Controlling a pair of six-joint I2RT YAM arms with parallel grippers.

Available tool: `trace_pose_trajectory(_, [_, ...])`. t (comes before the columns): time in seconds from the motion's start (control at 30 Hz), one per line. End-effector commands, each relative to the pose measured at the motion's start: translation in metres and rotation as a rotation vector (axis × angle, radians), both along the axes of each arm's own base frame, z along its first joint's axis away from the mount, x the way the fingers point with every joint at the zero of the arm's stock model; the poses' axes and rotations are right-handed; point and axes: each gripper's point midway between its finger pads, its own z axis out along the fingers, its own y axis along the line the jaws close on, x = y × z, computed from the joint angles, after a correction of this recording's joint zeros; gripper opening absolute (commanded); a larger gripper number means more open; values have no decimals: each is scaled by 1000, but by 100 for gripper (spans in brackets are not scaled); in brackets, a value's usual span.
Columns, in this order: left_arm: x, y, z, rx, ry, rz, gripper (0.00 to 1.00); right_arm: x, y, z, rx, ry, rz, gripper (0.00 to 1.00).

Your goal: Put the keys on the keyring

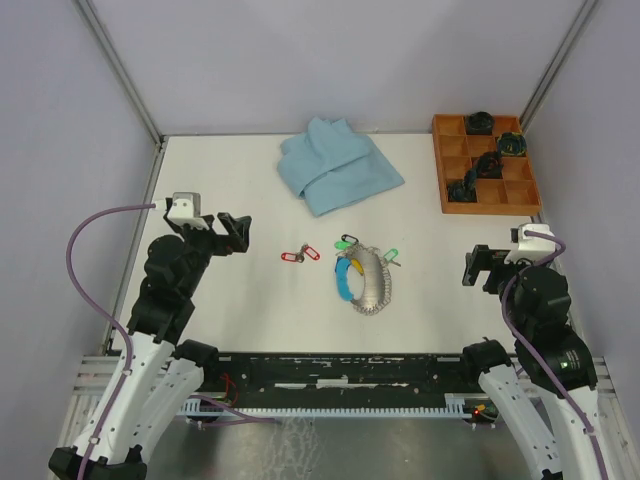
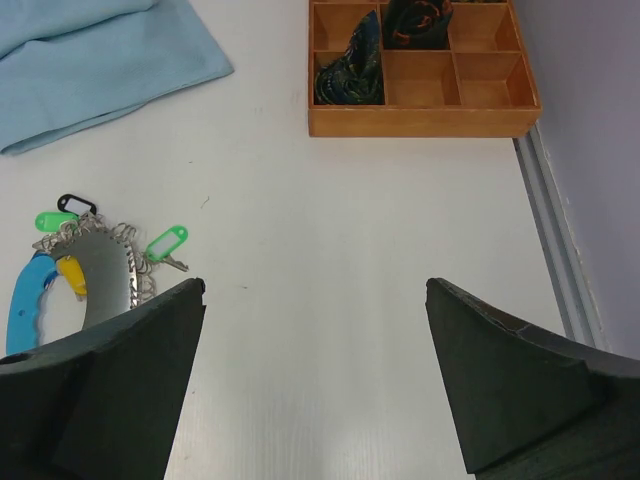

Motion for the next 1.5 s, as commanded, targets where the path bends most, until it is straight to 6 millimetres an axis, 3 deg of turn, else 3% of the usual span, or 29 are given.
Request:
trace_pose_trajectory(0.0, [2,-2,14,21,-59,-16,99,6,3,12,8,-43,11,100])
trace_pose_trajectory(0.23, [3,-1,8,30,-35,-13,99,11,7,8,14,-1,14,100])
trace_pose_trajectory(0.53, [-2,-4,4,-3,43,-18,99,20,27,-19,95,197,40,100])
trace_pose_trajectory(0.77, [-9,-28,-37,-136,256,-91,100,25,61,-36,165,298,184,100])
trace_pose_trajectory(0.97, [-13,-61,-90,-221,433,-189,95,35,96,-73,252,428,302,100])
trace_pose_trajectory(1.17, [-21,-106,-117,-248,514,-269,93,42,116,-111,266,524,347,98])
trace_pose_trajectory(1.47, [-32,-175,-160,-230,636,-406,88,56,163,-159,404,609,455,95])
